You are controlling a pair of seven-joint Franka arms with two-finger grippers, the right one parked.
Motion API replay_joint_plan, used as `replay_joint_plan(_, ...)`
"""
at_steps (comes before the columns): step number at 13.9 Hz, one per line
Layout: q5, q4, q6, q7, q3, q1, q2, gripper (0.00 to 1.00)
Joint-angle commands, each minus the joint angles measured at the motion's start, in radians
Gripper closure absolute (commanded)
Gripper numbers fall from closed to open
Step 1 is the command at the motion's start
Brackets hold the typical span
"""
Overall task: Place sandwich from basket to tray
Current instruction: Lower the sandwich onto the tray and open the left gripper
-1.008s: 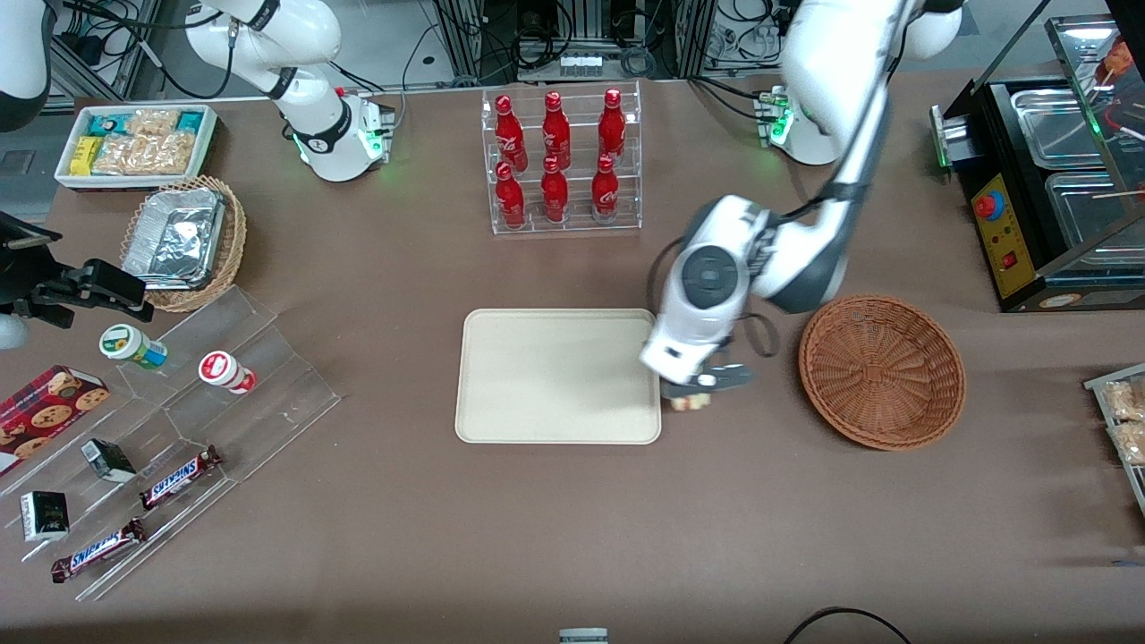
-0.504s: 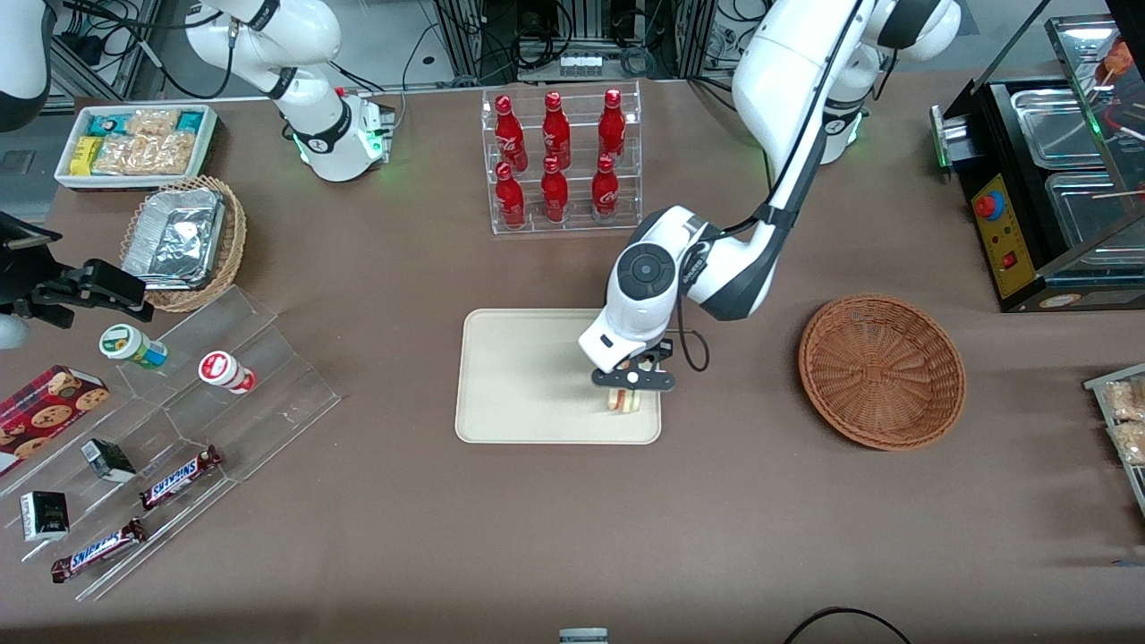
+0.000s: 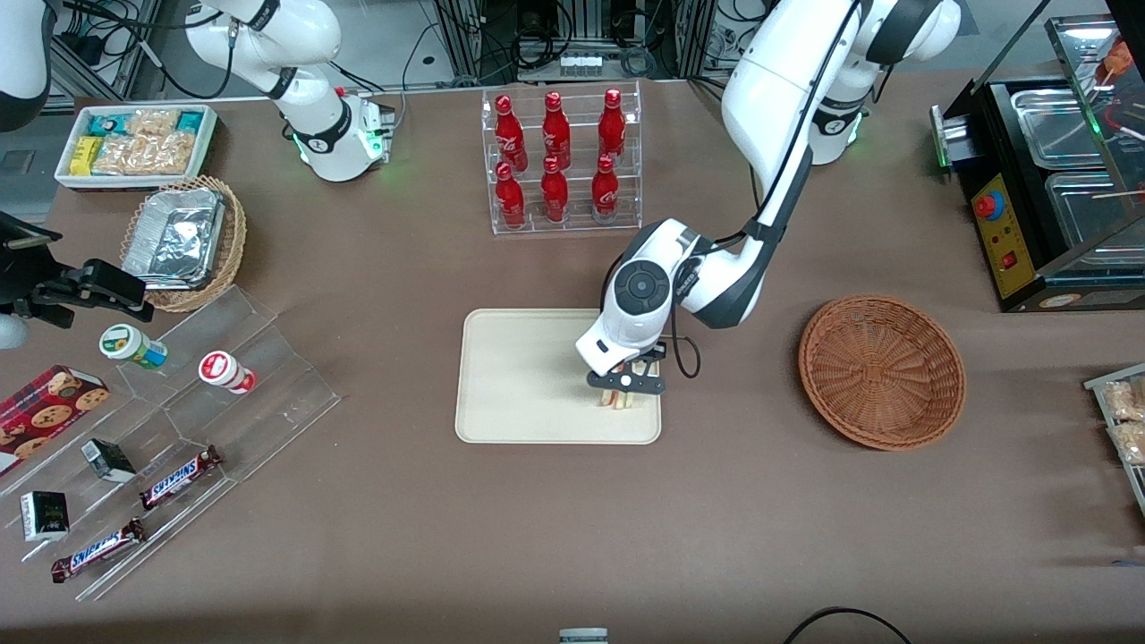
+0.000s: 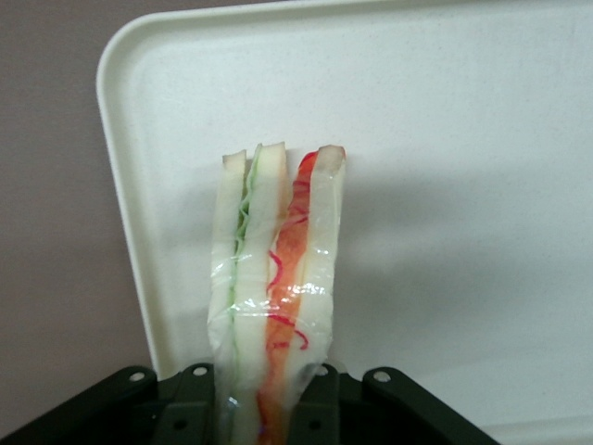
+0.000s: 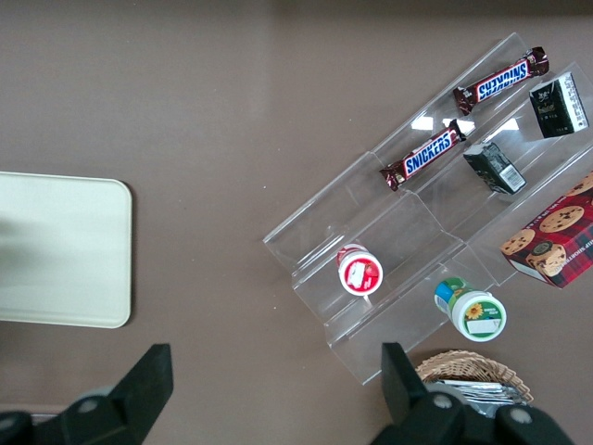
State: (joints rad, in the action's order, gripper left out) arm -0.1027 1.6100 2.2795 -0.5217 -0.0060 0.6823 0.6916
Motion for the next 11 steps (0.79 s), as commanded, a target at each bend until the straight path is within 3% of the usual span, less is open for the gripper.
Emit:
replay_joint_plan(1,-0.09,-0.05,0.018,0.003,0.006,0.005,0.029,0.82)
replay_joint_plan(9,-0.084,-0.079,0.028,-0.012,0.007,0.006,0.058,0.78)
replay_joint_plan(10,-0.084,-0.079,0.028,-0.012,0.007,0.008,0.063,0.75)
replay_joint_plan(11,-0.084,-0.084,0.028,-0.012,0.007,0.008,0.065,0.65)
